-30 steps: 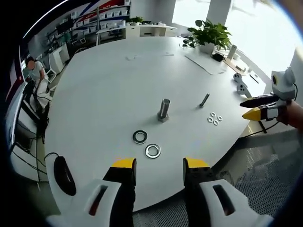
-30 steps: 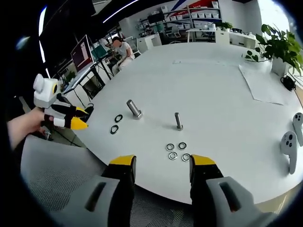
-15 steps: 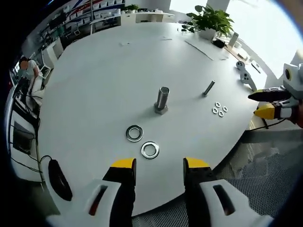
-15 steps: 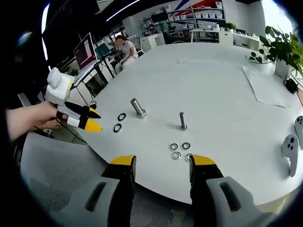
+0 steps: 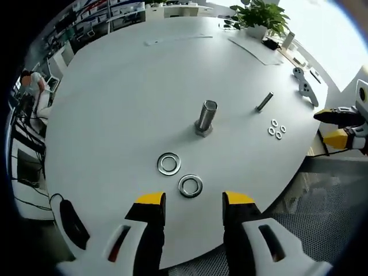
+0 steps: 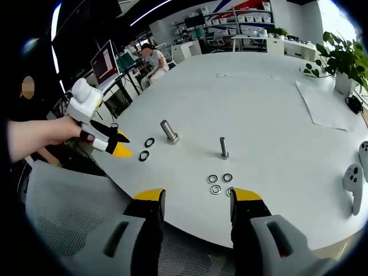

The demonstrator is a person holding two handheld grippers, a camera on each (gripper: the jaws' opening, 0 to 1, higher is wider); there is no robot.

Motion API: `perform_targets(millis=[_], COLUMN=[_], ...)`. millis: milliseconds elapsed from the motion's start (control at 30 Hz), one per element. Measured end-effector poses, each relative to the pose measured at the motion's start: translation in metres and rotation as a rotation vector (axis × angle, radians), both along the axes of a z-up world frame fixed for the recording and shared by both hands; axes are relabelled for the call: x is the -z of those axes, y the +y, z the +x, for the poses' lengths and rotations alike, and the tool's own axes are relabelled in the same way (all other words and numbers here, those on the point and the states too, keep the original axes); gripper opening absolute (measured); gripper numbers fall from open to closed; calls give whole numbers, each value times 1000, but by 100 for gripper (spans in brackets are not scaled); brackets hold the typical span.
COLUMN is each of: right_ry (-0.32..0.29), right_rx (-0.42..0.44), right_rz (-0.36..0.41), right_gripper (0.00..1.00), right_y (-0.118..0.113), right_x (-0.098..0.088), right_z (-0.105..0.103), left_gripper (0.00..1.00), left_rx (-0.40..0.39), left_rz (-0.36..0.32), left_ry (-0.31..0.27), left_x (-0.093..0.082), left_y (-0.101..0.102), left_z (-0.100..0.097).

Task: Place the washer onto the threaded stud by aligning its center hole with the stud, sliding it down to the base, and recovering from edge contact or off-axis alignment until the washer reaches the visible bottom stop.

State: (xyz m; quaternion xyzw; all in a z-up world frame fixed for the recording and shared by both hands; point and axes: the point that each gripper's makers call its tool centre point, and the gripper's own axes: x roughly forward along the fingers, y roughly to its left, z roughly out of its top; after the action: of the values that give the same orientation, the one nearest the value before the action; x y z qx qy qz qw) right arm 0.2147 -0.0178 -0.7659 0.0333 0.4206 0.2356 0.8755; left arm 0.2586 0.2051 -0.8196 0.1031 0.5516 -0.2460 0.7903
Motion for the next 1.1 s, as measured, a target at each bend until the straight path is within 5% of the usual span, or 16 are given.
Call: perform_targets(millis=[733, 967, 1100], right_ry=[5, 2, -3], right_rx=[32, 39, 38], right_rz=[8, 6, 7], right_gripper=[48, 48, 48], right_y=[-7, -10, -9], right_x=[1, 0, -1], right_z=[2, 2, 3], left_gripper=[36, 32, 31], left_rx=[133, 210, 187], left_rz=[153, 221, 230], left_ry=[139, 104, 124], left_x=[48, 47, 47], left_y=[-4, -8, -7], left_z=[6, 9, 9])
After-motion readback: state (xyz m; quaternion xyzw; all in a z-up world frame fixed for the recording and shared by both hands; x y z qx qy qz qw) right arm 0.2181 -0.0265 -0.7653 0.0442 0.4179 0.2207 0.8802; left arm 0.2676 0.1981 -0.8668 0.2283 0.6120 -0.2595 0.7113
